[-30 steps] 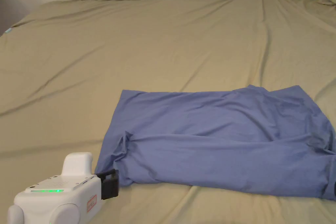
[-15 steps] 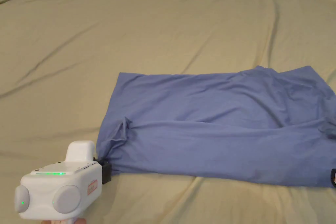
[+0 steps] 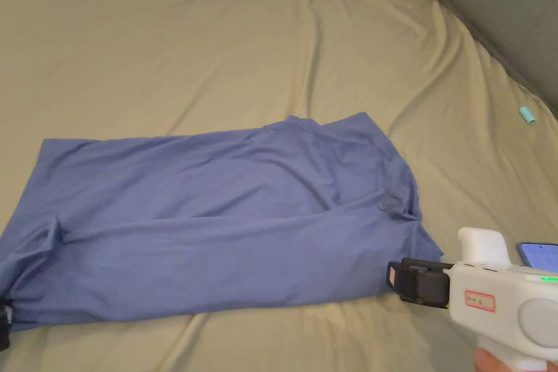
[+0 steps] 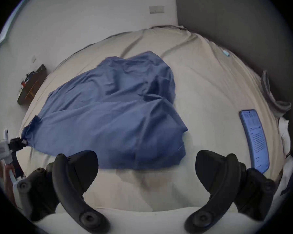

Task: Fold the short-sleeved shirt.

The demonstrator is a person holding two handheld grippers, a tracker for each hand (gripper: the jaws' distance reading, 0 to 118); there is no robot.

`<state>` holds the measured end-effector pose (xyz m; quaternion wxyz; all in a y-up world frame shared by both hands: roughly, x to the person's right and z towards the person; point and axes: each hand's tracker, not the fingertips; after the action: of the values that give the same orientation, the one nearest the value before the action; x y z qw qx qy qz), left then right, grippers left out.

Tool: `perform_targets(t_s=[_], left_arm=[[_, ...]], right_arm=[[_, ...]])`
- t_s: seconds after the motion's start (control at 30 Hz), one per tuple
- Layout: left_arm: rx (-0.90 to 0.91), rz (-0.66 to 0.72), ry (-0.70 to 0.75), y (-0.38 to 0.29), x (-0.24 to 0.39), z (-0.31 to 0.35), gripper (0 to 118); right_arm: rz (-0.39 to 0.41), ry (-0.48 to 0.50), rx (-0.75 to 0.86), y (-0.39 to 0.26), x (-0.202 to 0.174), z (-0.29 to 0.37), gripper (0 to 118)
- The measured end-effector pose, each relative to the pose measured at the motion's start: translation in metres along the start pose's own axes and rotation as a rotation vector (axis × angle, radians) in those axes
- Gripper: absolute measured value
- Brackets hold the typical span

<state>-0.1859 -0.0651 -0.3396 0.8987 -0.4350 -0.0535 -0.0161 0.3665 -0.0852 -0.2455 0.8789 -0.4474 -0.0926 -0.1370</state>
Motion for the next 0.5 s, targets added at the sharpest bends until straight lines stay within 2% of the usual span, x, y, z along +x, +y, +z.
perform_targets(t_s=[0.03,0.07,0.1,0.13,0.2,0.3,0.5], left_arm=[[-0.006,0.004,-0.002,0.001,0.0,-0.001,8],[-0.009,0.008,-0.003,0.001,0.0,-0.001,8],[-0.011,0.011,-0.003,0.001,0.0,-0.001,8],[-0.015,0.017,-0.005,0.002,0.0,-0.001,8],[-0.024,0.029,-0.019,0.003,-0.001,0.0,8],[-0.017,0.039,-0.025,0.006,-0.001,0.006,8],[0.013,0.049,-0.084,0.008,-0.005,0.037,8]], right_arm=[[-0.013,0.012,-0.016,0.002,0.005,-0.011,112],[-0.018,0.042,-0.033,0.004,0.008,-0.021,95],[-0.019,0.056,-0.038,0.004,0.01,-0.026,35],[-0.032,0.069,-0.048,0.005,0.012,-0.032,14],[-0.085,0.085,0.001,0.003,0.01,-0.029,12],[-0.013,0.088,0.001,0.005,0.008,-0.016,11],[0.027,0.137,0.042,0.006,0.009,0.03,11]])
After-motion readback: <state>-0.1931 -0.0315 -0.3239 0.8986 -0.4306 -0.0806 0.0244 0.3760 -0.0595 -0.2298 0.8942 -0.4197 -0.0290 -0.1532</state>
